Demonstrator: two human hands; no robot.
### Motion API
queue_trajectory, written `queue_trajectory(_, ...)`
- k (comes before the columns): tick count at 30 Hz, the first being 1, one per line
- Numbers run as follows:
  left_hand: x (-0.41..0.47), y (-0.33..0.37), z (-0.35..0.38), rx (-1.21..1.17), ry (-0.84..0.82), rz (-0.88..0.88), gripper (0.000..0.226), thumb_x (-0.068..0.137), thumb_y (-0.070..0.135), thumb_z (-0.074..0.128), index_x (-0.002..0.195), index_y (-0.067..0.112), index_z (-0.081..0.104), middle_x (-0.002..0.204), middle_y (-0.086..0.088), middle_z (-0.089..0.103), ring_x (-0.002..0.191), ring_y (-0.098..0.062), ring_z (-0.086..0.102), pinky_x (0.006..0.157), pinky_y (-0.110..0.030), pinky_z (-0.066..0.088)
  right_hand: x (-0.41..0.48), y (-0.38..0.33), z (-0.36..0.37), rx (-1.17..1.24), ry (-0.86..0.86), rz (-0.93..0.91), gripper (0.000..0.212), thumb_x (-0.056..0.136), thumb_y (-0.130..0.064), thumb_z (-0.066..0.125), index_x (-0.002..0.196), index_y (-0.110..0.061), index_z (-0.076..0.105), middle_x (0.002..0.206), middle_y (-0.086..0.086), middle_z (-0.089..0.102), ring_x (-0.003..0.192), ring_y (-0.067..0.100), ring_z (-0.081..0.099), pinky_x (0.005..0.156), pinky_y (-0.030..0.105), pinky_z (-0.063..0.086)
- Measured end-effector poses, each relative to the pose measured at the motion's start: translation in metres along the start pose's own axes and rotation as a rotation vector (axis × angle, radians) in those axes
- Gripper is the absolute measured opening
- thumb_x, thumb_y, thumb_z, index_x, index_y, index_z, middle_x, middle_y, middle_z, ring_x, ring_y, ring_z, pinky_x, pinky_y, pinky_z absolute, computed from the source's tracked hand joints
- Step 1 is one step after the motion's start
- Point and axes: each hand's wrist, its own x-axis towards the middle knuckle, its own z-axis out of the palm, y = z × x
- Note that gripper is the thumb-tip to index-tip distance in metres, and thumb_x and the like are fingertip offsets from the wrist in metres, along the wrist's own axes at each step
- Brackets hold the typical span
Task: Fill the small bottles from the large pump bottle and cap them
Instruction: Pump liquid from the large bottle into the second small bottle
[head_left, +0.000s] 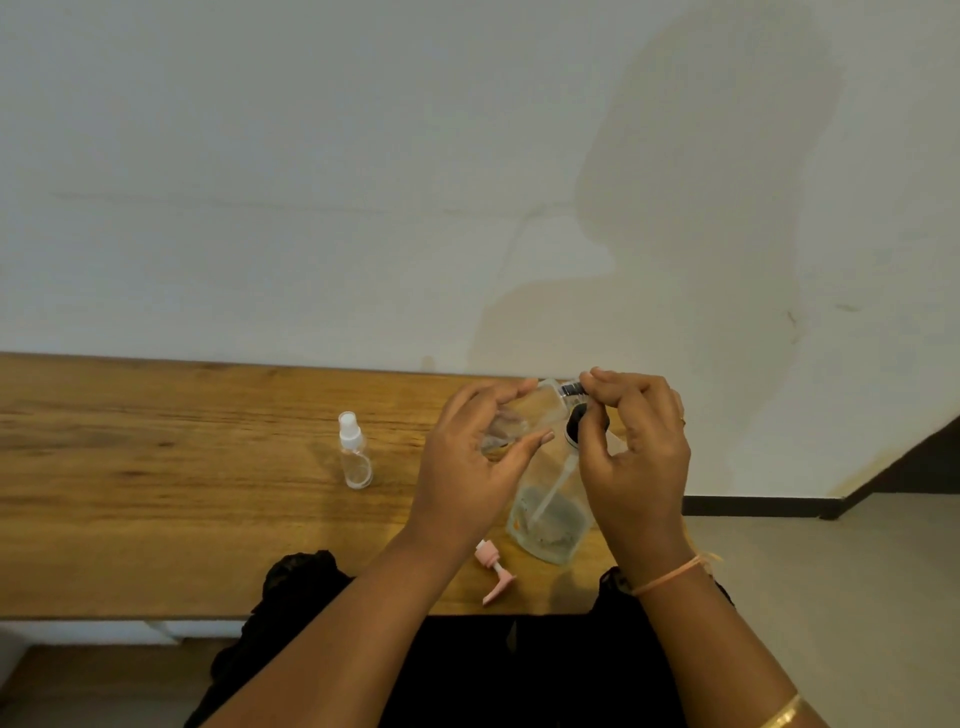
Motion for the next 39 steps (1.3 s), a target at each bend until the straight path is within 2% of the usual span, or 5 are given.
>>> queue_trajectory(5,0.001,-0.004,-0.001,-0.009,-0.050,-0.075,0.044,0.073,0.020,0.078,0.110,0.035,0.059,0.108,0.010,0.059,0.098,0.002,0.056,0.081,-0.006,0.044,-0.007,0.007,0.006,-0.041,-0.015,-0.006,0.020,0.076,0.014,0.061,0.093,0.006,0.066,0.090,0.018,0.061,0.096,-0.001,0.042,0.088,0.000,0.033)
queue_trajectory(15,-0.002,-0.003,0.000,-0.008,-0.003,0.004,0.043,0.075,0.025,0.076,0.113,0.033,0.058,0.110,0.013,0.058,0.105,0.004,0.054,0.088,-0.010,0.045,-0.002,-0.001,-0.001,0.013,0.030,0.007,0.016,0.082,0.006,0.058,0.094,0.003,0.068,0.093,0.013,0.062,0.096,0.001,0.047,0.085,-0.001,0.034)
queue_trajectory(18,-0.001,-0.004,0.001,-0.003,0.007,0.002,0.043,0.075,0.027,0.076,0.113,0.034,0.058,0.109,0.010,0.059,0.103,0.004,0.054,0.086,-0.008,0.044,-0.001,0.000,0.000,0.010,0.022,-0.001,0.018,0.084,-0.002,0.054,0.094,0.002,0.068,0.093,0.012,0.062,0.095,0.004,0.049,0.085,0.000,0.034)
queue_trajectory(23,0.001,-0.005,0.000,0.013,-0.038,-0.044,0.044,0.074,0.020,0.078,0.111,0.034,0.059,0.108,0.010,0.059,0.102,0.008,0.052,0.084,-0.004,0.039,-0.003,0.007,0.005,-0.010,-0.006,-0.011,0.017,0.076,0.013,0.061,0.090,0.005,0.067,0.089,0.018,0.061,0.096,0.001,0.046,0.086,-0.001,0.033)
queue_trajectory(39,-0.002,-0.002,0.000,-0.012,0.015,0.009,0.044,0.074,0.022,0.076,0.113,0.033,0.058,0.108,0.011,0.057,0.100,0.005,0.055,0.084,-0.006,0.043,-0.001,0.002,0.001,0.053,0.031,-0.016,0.018,0.084,-0.001,0.054,0.094,0.003,0.068,0.093,0.009,0.060,0.096,0.002,0.049,0.085,0.000,0.035)
